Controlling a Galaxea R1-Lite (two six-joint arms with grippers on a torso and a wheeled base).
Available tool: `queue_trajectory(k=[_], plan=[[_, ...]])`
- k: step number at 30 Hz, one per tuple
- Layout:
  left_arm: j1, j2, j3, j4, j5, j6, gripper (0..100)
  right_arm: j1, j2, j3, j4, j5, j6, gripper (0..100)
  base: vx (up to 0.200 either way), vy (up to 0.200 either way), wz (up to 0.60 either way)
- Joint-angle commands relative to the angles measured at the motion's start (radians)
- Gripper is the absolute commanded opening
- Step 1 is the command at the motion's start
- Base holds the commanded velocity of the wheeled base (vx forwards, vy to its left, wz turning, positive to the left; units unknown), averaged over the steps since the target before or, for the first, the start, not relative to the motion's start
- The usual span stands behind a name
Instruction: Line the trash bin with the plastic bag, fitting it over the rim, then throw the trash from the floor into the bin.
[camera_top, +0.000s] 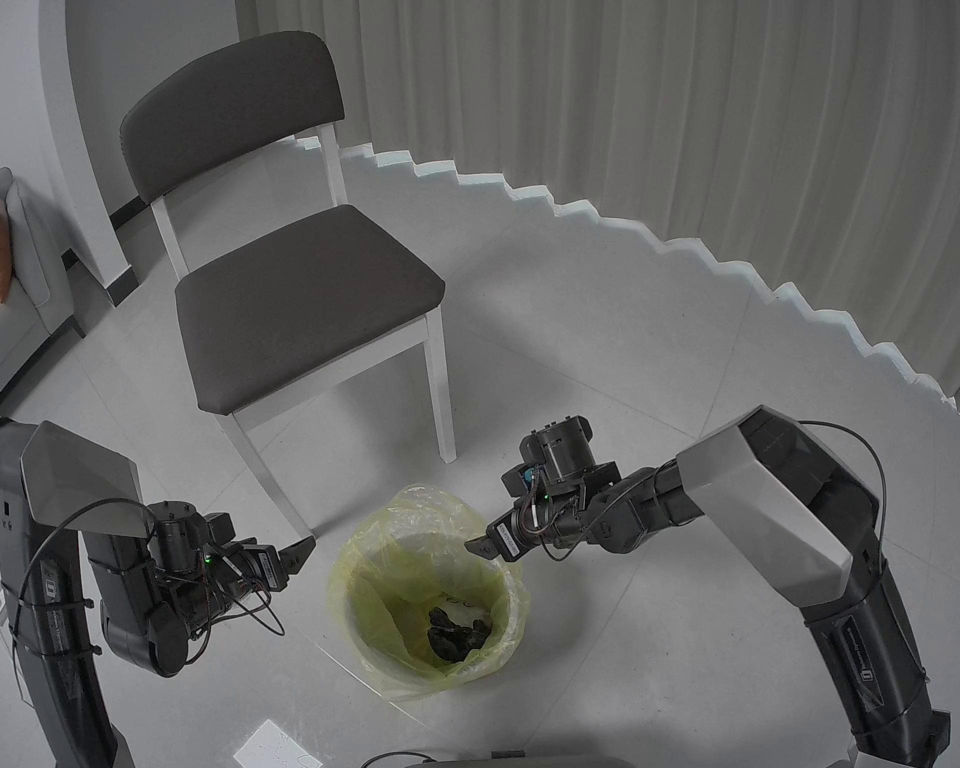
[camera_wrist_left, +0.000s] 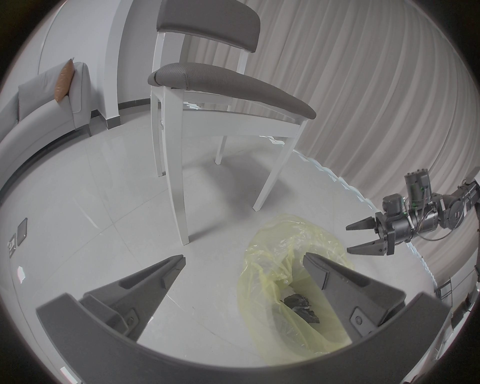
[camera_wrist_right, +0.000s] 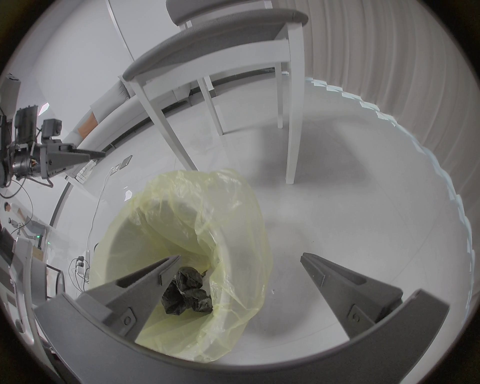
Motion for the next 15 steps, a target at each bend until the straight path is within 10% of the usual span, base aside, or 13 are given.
queue_trajectory(k=[1, 10, 11, 15], plan=[[0.0, 0.015, 0.005, -0.01, 0.0, -0.001, 100, -0.002, 0.045, -0.004, -0.001, 0.002, 0.0, 100, 0.0, 0.0, 0.0], [0.0, 0.035, 0.014, -0.044, 0.0, -0.001, 100, -0.006, 0.05, -0.003, -0.004, 0.003, 0.003, 100, 0.0, 0.0, 0.0], [0.0, 0.035, 0.014, -0.044, 0.0, -0.001, 100, -0.007, 0.051, -0.003, -0.004, 0.002, 0.003, 0, 0.0, 0.0, 0.0], [0.0, 0.036, 0.019, -0.046, 0.0, -0.001, 100, -0.007, 0.062, -0.003, -0.006, 0.003, 0.005, 0, 0.0, 0.0, 0.0]])
